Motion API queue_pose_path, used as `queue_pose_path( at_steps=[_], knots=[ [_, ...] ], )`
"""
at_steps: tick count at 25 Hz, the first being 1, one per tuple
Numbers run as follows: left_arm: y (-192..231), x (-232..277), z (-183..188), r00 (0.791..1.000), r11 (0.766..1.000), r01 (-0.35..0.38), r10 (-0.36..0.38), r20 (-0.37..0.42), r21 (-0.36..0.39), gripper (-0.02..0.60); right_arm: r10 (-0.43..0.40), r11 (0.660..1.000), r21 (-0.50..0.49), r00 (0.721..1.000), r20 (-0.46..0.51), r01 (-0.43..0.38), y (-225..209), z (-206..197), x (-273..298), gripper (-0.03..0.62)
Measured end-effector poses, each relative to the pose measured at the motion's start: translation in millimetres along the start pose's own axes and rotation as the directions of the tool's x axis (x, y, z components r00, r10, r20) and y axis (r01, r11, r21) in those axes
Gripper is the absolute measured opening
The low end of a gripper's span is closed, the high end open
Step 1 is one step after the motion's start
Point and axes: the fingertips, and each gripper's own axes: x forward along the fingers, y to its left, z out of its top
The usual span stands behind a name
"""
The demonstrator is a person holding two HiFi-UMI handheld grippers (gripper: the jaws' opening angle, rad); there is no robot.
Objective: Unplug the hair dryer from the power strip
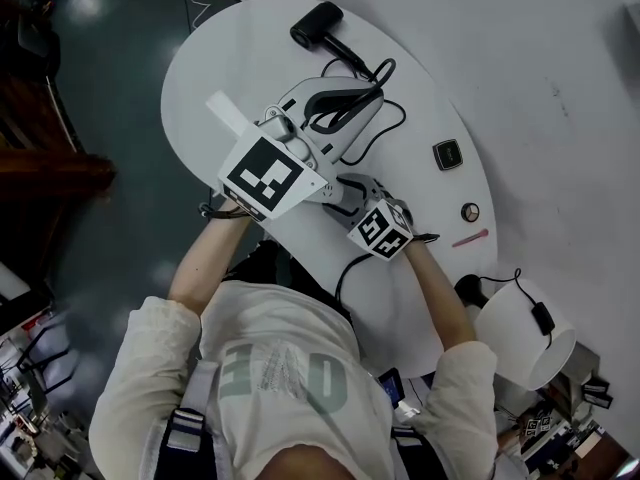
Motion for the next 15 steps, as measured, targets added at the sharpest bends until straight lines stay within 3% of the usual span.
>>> queue_pose_path(
  at_steps=[5, 10, 15],
  knots=[
    [13.9, 3.3, -22.9, 0.999, 0.999, -0.023, 0.022, -0.045, -0.024, 0.002, -0.003, 1.000, 0.005, 1.000, 0.010, 0.003, 1.2, 0.9, 0.4, 0.250],
    [34.6, 8.6, -56.4, 0.991, 0.994, -0.091, 0.084, -0.103, -0.066, 0.002, -0.005, 1.000, 0.006, 1.000, 0.011, 0.005, -1.0, 0.7, -2.2, 0.251],
    [56.3, 7.4, -115.0, 0.961, 0.979, -0.171, 0.140, -0.238, -0.112, 0.002, 0.001, 1.000, 0.019, 0.999, 0.040, -0.002, 4.3, 2.4, 1.1, 0.250]
  ],
)
